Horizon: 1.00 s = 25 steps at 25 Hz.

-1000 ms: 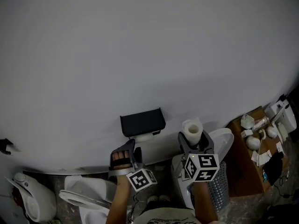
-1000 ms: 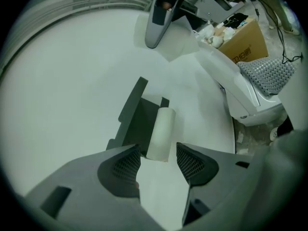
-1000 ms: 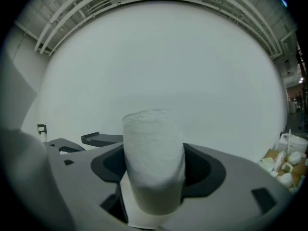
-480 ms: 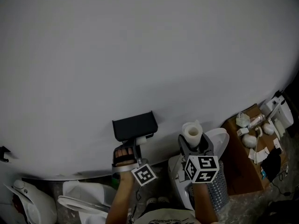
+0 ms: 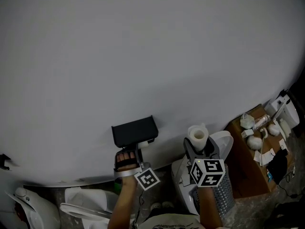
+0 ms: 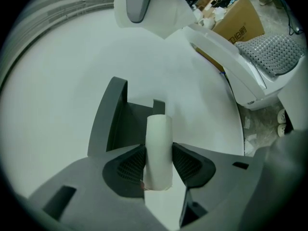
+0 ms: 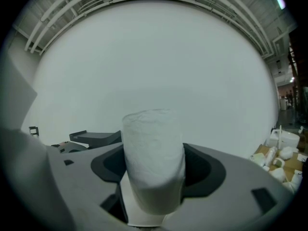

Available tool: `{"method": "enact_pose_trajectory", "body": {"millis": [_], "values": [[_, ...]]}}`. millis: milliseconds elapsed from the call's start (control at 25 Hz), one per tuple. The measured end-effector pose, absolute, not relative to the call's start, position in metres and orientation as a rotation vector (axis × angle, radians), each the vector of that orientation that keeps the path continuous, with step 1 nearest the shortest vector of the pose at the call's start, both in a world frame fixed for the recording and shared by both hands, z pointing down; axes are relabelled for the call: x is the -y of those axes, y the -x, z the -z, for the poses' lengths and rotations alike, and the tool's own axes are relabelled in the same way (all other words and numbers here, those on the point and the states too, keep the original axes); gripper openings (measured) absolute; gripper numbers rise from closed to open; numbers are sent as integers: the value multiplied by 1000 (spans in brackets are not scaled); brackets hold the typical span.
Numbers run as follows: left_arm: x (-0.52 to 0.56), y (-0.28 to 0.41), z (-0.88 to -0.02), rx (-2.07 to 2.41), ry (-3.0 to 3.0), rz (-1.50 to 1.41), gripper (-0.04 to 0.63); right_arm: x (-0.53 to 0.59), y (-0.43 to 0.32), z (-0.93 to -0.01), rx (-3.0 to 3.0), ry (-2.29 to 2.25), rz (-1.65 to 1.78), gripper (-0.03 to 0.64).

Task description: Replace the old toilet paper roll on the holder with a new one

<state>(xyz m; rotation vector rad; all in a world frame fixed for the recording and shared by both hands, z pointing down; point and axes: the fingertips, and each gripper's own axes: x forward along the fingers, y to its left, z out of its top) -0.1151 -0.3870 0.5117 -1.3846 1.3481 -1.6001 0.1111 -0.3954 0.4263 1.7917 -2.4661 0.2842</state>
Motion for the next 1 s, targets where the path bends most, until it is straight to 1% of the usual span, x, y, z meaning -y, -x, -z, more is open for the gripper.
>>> {"method": "enact_pose_trajectory", "body": {"millis": [280,720,1000], "values": [[399,88,-512,-1321,1451,1560,178,398,-129,-430,2438,-1827,-294,322],[421,10,-511,-1211,1543,1456,178,393,-197,-431,2318,-1986,-302,322],[420,-34,-501,-1186,1632,1350,178,383,-225,-431,2269,-2045,-302,322]]}}
